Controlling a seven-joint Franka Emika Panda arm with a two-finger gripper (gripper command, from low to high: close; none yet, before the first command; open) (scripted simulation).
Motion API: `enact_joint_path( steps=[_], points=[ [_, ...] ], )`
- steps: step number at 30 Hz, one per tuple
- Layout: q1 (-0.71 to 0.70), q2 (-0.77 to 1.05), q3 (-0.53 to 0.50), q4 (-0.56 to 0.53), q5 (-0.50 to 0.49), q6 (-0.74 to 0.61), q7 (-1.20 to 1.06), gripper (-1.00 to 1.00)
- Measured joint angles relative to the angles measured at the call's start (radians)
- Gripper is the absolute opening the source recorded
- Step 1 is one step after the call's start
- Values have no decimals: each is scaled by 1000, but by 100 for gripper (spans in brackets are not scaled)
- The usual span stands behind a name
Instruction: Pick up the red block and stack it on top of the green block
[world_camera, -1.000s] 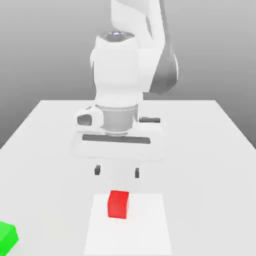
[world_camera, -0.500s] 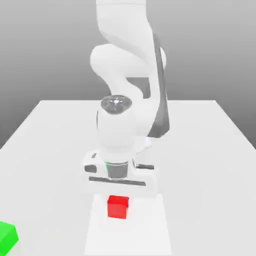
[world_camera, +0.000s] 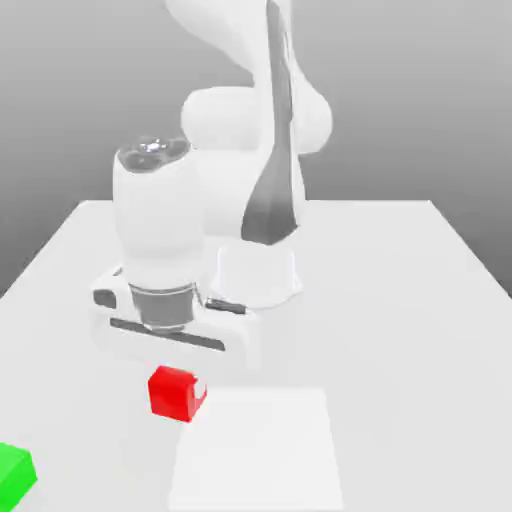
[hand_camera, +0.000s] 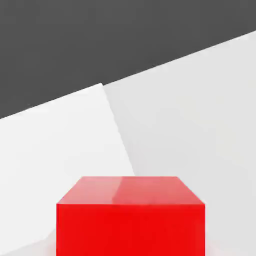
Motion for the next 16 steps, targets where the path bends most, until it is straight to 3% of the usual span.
enact_joint_path(
  steps=[8,12,13,16],
  points=[
    [-124,151,-108,289,50,-142,27,-100],
    [-162,273,-101,342,96,-75,5,-100],
    [-169,303,-94,346,107,-50,-3,100],
    [-169,303,-94,346,107,-50,-3,100]
  ],
)
